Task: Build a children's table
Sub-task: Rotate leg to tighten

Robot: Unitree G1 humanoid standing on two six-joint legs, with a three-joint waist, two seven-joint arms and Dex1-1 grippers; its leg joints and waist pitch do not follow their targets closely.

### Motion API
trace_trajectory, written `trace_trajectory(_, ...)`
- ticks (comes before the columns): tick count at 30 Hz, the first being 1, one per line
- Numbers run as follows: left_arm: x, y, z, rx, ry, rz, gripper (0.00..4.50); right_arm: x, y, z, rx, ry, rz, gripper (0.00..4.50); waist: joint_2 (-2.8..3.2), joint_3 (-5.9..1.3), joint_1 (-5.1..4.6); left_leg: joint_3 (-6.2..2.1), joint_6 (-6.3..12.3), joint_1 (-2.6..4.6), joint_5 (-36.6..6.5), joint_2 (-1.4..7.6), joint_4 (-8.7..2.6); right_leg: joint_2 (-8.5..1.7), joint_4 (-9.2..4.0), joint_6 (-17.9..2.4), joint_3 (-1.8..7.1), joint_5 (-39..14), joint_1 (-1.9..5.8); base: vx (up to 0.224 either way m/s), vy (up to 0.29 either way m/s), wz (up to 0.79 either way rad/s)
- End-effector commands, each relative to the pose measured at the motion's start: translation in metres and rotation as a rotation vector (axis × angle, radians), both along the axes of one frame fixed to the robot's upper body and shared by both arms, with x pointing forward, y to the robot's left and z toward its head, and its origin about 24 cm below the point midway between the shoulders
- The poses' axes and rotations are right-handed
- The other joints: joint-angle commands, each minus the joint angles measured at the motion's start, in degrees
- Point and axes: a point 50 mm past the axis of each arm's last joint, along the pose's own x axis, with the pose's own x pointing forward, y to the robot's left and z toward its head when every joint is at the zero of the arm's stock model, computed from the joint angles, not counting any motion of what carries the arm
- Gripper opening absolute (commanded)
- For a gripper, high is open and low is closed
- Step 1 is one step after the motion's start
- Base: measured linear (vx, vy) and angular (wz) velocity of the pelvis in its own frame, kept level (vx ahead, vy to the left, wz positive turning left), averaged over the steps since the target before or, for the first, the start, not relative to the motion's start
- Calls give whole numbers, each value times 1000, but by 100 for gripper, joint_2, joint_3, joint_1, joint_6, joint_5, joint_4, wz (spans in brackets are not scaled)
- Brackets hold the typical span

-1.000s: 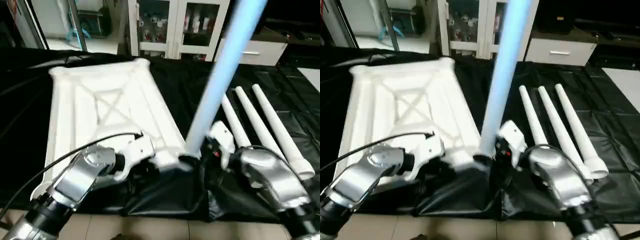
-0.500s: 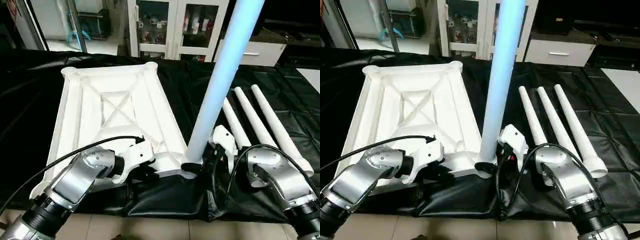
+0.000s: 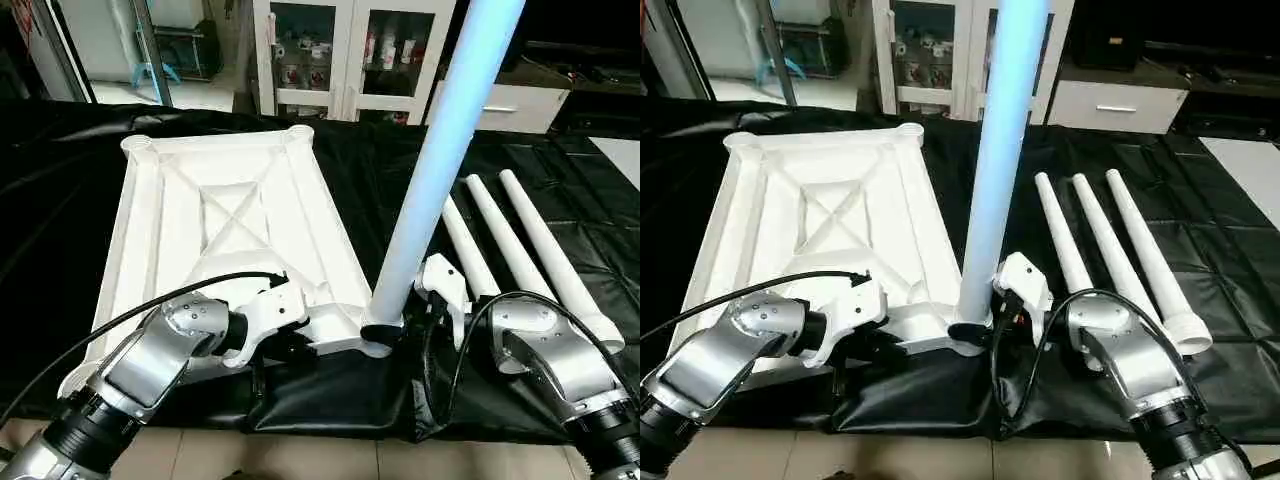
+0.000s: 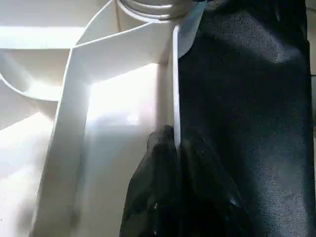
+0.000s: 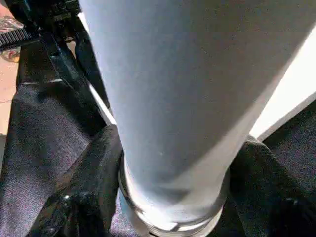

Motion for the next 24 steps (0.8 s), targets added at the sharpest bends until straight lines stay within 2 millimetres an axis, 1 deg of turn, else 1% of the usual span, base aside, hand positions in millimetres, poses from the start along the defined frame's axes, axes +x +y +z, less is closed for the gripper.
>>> trace_trajectory(1,-5,-8,-2,-4,21,-58,0,1,-4,-5,-14,13,-46,268,40,-282,-33,-70,44,68,-1385,271,-514,-286,-428,-1180,256,-1146,223,0,0,0)
trace_trajectory(4,-5,-8,-2,-9,19,-50,0,2,-4,-7,-12,13,-78,267,34,-280,-41,-70,38,68,-1419,267,-516,-288,-433,-1172,257,-1198,223,0,0,0)
trace_trajectory(5,-4,-8,-2,-16,11,-44,0,4,-4,-9,-9,5,-115,267,36,-269,-50,-69,25,68,-1479,266,-523,-290,-445,-1161,257,-1288,212,0,0,0)
trace_trajectory(6,-3,-9,-2,-22,5,-39,0,6,-3,-10,-7,-1,-141,266,34,-265,-66,-77,-8,68,-1560,263,-531,-293,-458,-1131,252,-1429,216,0,0,0)
trace_trajectory(7,1,-11,-3,-29,-11,-7,0,10,-2,-13,5,-3,-212,266,36,-263,-76,-79,-22,71,-1602,262,-533,-295,-465,-1117,252,-1494,209,0,0,0)
trace_trajectory(8,3,-11,-3,-31,-15,1,0,11,-1,-14,7,-4,-229,266,24,-255,-111,-78,-72,73,-1650,253,-534,-291,-481,-1091,250,-1617,196,0,0,0)
trace_trajectory(9,4,-12,-3,-31,-19,13,0,13,-1,-15,10,-3,-253,266,29,-255,-128,-78,-87,81,-1721,248,-538,-291,-492,-1076,250,-1713,187,0,0,0)
trace_trajectory(10,10,-14,-4,-29,-40,53,0,16,2,-21,14,12,-320,266,23,-255,-155,-99,-133,68,-1791,255,-553,-298,-505,-987,245,-1862,201,0,0,0)
trace_trajectory(11,10,-14,-4,-28,-43,60,0,17,3,-22,14,15,-331,266,27,-248,-169,-100,-148,73,-1846,251,-555,-292,-512,-968,244,-1923,185,0,0,0)
trace_trajectory(12,14,-16,-4,-28,-52,89,0,19,6,-25,14,22,-372,266,4,-249,-186,-104,-171,77,-1918,248,-555,-297,-528,-925,243,-2034,187,0,0,0)
trace_trajectory(13,19,-17,-4,-26,-66,120,0,21,9,-28,15,26,-416,266,9,-252,-186,-109,-180,81,-1922,247,-557,-302,-532,-911,242,-2056,183,0,0,0)
trace_trajectory(14,22,-18,-4,-26,-77,146,0,23,12,-30,14,24,-456,266,11,-243,-210,-110,-195,81,-1981,242,-562,-302,-546,-891,241,-2130,167,0,0,0)
trace_trajectory(15,23,-19,-4,-26,-79,150,0,24,12,-31,14,24,-462,266,10,-247,-223,-116,-209,77,-2008,242,-562,-304,-543,-876,238,-2170,173,0,0,0)
trace_trajectory(16,28,-20,-3,-29,-89,186,0,27,15,-33,11,23,-516,266,-5,-245,-242,-121,-215,68,-2038,236,-565,-306,-556,-834,233,-2262,176,0,0,0)
trace_trajectory(17,35,-22,-2,-29,-104,234,0,33,18,-37,1,13,-608,266,0,-241,-262,-114,-223,74,-2057,229,-561,-310,-570,-806,238,-2366,148,0,0,0)
trace_trajectory(18,41,-23,-1,-27,-117,283,0,38,21,-40,-5,10,-693,266,9,-235,-280,-124,-273,84,-2101,218,-564,-314,-591,-767,231,-2521,131,0,0,0)
trace_trajectory(19,43,-23,-1,-26,-119,295,0,39,22,-41,-5,11,-711,266,7,-247,-297,-134,-307,72,-2108,214,-561,-325,-581,-751,224,-2565,141,0,0,0)
trace_trajectory(20,52,-24,1,-16,-140,371,0,47,25,-44,-17,0,-835,266,15,-261,-300,-152,-339,62,-2099,220,-572,-324,-583,-695,211,-2562,159,0,0,0)
trace_trajectory(21,53,-24,1,-15,-142,379,0,47,26,-45,-17,0,-846,266,18,-277,-311,-145,-359,68,-2055,224,-563,-327,-569,-730,219,-2433,141,0,0,0)
trace_trajectory(22,57,-25,1,-10,-154,415,0,50,29,-47,-6,17,-897,266,31,-277,-304,-151,-364,58,-2008,225,-572,-318,-563,-745,217,-2240,152,0,0,0)
trace_trajectory(23,60,-25,2,-8,-162,435,0,51,31,-48,3,29,-926,266,25,-278,-314,-127,-336,57,-1998,216,-568,-301,-559,-772,226,-2069,133,0,0,0)
trace_trajectory(24,60,-25,2,-8,-162,435,0,51,31,-48,3,29,-926,266,27,-282,-290,-118,-314,70,-1976,223,-565,-294,-548,-806,225,-1903,138,0,0,0)
